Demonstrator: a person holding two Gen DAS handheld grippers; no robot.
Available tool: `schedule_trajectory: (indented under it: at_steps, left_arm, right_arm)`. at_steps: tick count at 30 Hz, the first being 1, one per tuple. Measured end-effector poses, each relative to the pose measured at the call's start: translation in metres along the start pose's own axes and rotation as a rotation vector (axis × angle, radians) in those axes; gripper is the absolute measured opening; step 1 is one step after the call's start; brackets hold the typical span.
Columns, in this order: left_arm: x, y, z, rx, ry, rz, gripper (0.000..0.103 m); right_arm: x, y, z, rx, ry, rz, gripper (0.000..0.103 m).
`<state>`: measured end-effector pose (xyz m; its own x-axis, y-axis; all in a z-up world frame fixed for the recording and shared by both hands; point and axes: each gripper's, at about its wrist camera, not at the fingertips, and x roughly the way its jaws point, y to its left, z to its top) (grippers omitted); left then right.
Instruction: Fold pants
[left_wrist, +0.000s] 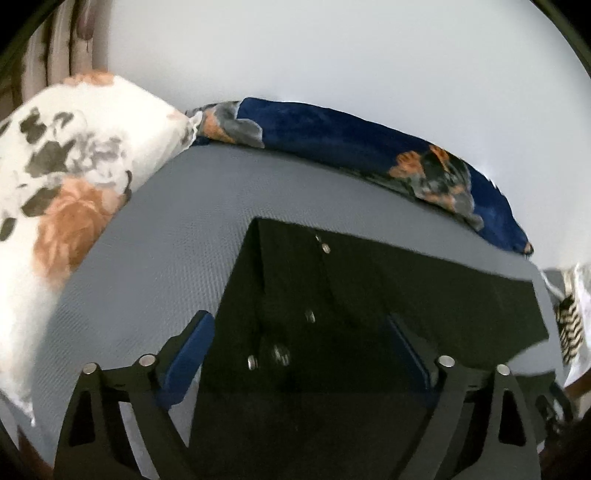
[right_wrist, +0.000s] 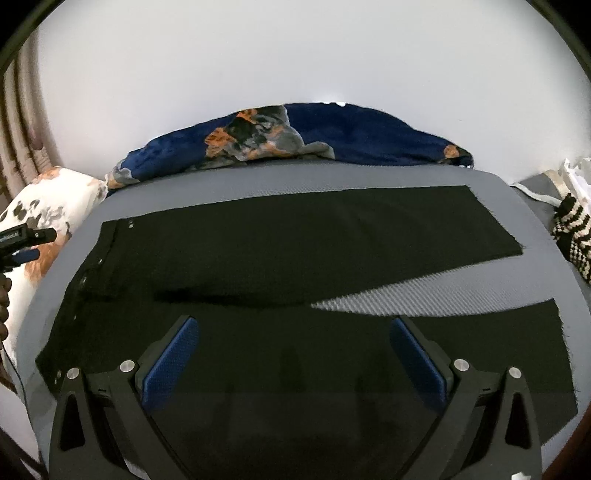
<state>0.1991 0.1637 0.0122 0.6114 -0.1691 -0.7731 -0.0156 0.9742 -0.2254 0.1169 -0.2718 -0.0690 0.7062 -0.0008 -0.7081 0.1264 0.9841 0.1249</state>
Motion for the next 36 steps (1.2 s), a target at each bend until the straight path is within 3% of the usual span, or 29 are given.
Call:
schedule_trajectory:
  at_steps: [4,8,11,18,20,27,31,36]
  left_arm:
    - [0.041,0.022,0.023,-0.051,0.058,-0.064,0.069]
    - [0.089,0.054,0.038,-0.22,0.158,-0.233,0.049]
    - [0.116,0.071,0.045,-0.294,0.195,-0.278,0.047]
    - [0.154,0.082,0.056,-0.302,0.246,-0.36,0.041]
    - [0.16,0.083,0.058,-0.311,0.261,-0.405,0.033]
    - [0.159,0.071,0.068,-0.3,0.269,-0.517,0.026]
    - [0.167,0.064,0.075,-0.27,0.28,-0.531,0.026]
    - [0.191,0.057,0.077,-0.304,0.327,-0.552,0.026]
  right_arm:
    - [0.024,0.002,0.016,0.05,0.038,0.046,0.103]
    - [0.053,0.008,0.035,0.058,0.071,0.072,0.103]
    - [0.069,0.016,0.049,0.036,0.07,0.061,0.103]
    - [0.11,0.04,0.071,-0.016,0.099,0.078,0.103]
    - [0.12,0.048,0.075,-0.031,0.106,0.088,0.103]
    - [0.149,0.065,0.082,-0.082,0.133,0.118,0.103]
    - [0.162,0.066,0.091,-0.089,0.143,0.129,0.103]
    - [0.17,0.066,0.101,-0.088,0.135,0.144,0.103]
